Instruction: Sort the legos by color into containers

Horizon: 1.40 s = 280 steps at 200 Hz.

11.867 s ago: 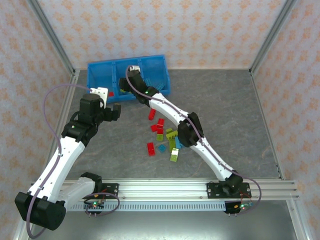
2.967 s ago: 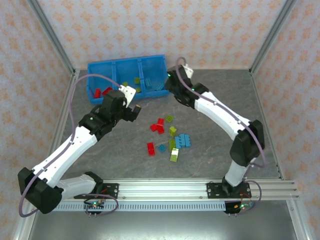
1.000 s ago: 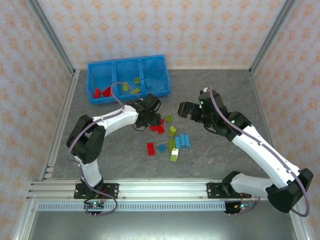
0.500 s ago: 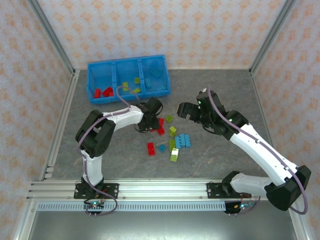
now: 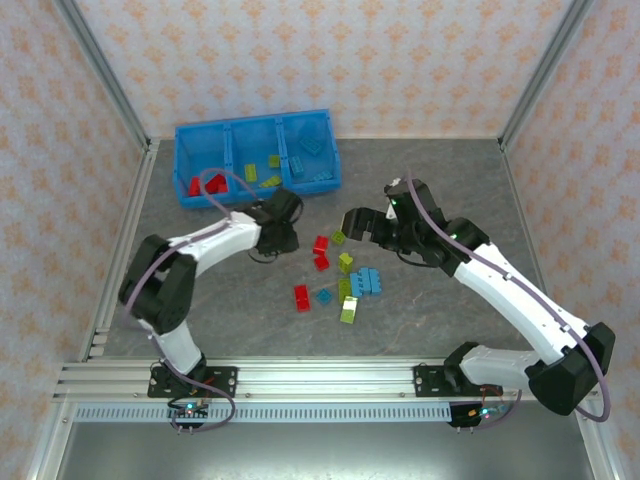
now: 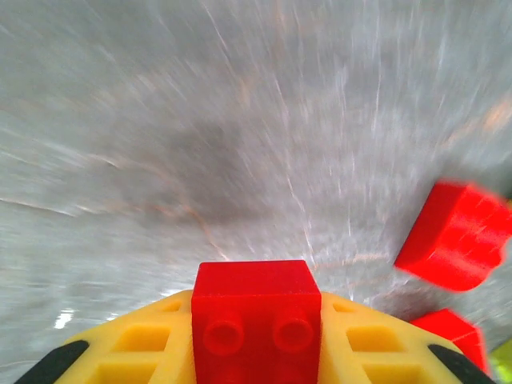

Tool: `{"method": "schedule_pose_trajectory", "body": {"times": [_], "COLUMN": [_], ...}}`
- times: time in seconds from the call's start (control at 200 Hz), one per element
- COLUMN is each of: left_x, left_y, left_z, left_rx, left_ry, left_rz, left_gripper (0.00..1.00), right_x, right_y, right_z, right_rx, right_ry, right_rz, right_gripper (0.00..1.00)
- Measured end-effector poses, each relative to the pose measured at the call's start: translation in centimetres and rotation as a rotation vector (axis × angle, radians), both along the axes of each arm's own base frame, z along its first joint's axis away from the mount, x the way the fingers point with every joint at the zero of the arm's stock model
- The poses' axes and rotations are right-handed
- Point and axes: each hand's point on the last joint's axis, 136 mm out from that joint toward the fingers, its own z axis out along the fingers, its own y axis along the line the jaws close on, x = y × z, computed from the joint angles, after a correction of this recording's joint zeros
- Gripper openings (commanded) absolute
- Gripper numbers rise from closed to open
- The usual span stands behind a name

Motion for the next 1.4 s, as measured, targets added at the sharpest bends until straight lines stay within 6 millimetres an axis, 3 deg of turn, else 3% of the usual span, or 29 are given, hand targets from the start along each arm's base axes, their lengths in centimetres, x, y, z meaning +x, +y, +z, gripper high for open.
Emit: {"method": "schedule_pose_trajectory", "body": {"times": [0.22,0.34,0.435,0.52,0.656,0.771,0.836,0.946,1.136,1.211,1.296,1.401], "left_x": [5.7,8.9,12.1,15.4,19.9,21.6,21.2,20.0,12.5,9.7,6.7,2.6], "left_y": [10.3,15.8,19.2,21.3,23.0,23.5,23.4,22.8,20.4,17.9,13.1,7.5], "left_z": [11.1,13.9,13.5,11.3,7.2,5.3,5.1,6.8,11.4,14.2,17.2,18.6], "left_rx": [-0.001,0.033,0.064,0.077,0.084,0.095,0.102,0.082,0.007,-0.015,-0.037,-0.059], "left_ry": [-0.271,-0.342,-0.341,-0.305,-0.234,-0.187,-0.163,-0.171,-0.222,-0.285,-0.374,-0.437], "left_rz": [0.235,0.357,0.422,0.449,0.434,0.408,0.390,0.379,0.366,0.309,0.153,-0.101], "left_gripper": [0.25,0.24,0.24,0.25,0.40,0.51,0.52,0.51,0.50,0.50,0.50,0.51], "right_x": [0.3,0.4,0.4,0.3,-0.2,-0.5,-0.7,-0.6,0.4,1.0,1.6,2.2], "right_y": [1.3,1.4,1.4,1.3,0.9,0.3,-0.1,-0.5,0.4,0.7,0.8,1.1], "right_z": [-0.2,-0.4,-0.4,-0.6,-0.9,0.0,0.5,0.5,-2.4,-4.5,-6.9,-9.3], "right_rx": [0.032,0.035,0.038,0.037,0.034,0.044,0.050,0.044,-0.024,-0.083,-0.166,-0.244], "right_ry": [0.009,0.018,0.023,0.027,0.026,-0.001,-0.017,-0.029,0.034,0.079,0.129,0.180], "right_rz": [0.030,0.024,0.017,0.011,-0.002,-0.016,-0.027,-0.046,-0.049,-0.052,-0.057,-0.047], "right_gripper": [0.99,0.99,1.00,1.00,1.00,1.00,1.00,1.00,0.99,0.97,0.96,0.95]}}
